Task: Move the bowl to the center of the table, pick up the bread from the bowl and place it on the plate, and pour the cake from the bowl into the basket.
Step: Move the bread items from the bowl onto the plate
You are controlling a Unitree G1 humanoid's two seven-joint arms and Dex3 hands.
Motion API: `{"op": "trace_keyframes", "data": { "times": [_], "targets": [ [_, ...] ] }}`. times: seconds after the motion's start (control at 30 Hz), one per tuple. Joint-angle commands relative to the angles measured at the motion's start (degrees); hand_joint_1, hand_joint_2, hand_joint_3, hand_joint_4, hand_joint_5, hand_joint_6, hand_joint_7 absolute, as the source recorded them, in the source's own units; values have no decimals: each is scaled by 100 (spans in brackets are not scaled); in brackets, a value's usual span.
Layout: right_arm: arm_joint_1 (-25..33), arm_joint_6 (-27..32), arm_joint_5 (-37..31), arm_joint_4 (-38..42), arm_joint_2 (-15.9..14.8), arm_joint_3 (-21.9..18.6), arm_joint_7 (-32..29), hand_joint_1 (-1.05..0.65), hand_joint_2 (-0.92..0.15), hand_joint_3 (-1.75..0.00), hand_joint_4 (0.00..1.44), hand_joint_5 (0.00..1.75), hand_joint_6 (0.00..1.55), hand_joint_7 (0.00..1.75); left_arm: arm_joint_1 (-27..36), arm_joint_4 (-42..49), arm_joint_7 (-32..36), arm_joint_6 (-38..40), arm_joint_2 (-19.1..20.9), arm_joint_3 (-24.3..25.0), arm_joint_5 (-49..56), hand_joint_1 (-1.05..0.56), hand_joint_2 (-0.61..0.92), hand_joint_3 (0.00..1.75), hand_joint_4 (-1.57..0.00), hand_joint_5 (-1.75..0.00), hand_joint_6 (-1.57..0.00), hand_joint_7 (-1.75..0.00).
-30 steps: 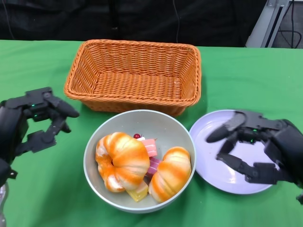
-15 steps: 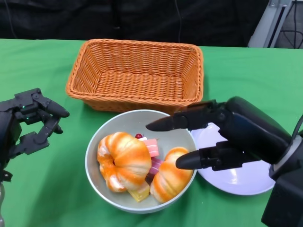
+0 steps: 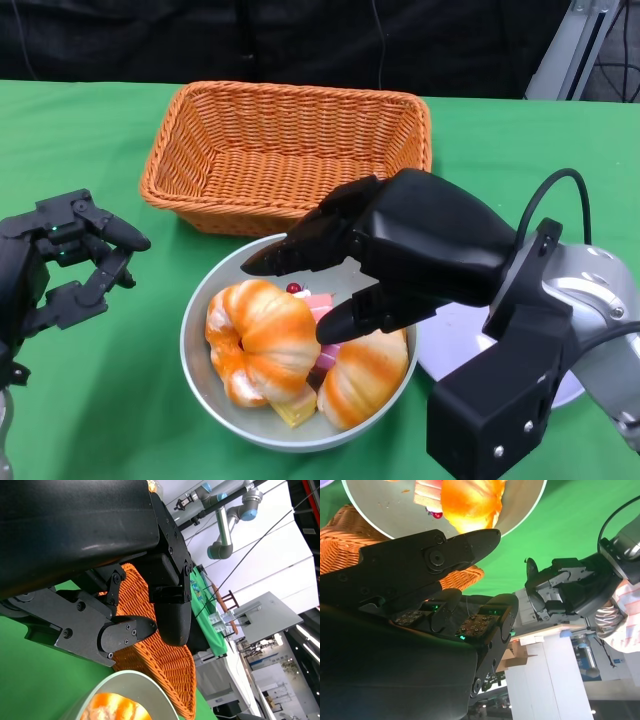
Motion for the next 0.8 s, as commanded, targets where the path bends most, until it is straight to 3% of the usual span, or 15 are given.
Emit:
{"op": "trace_keyframes", "data": {
  "times": [0.03, 0.17, 0.27, 0.53, 0.8],
  "targets": [
    [-110, -69, 14, 42, -14, 0, -80, -61, -92, -2, 66, 12, 70, 0, -12, -2, -3, 22, 30, 49, -11, -16, 72, 66, -91, -140, -89, -98],
    [-532, -317, -399, 765, 45, 398, -133, -61, -91, -1, 65, 10, 68, 0, 16, -65, 121, 175, 19, 43, 86, -18, 75, 61, -83, -151, -88, -98],
    [-761, -598, -581, 1308, 2, 651, -149, -61, -92, -1, 63, 8, 68, 0, 20, -81, 172, 186, 0, 54, 148, -22, 76, 58, -82, -147, -87, -97],
    [-993, -1362, -723, 2284, -28, 911, -425, -65, -92, -3, 57, 2, 67, 0, 56, -248, 433, 519, -77, 97, 177, -18, 77, 55, -84, -144, -90, -93],
    [-1136, -1682, -840, 2598, 2, 1003, -585, -66, -92, -3, 54, 0, 65, 0, 65, -308, 419, 607, -118, 96, 127, -18, 76, 57, -85, -145, -90, -95]
  ]
}}
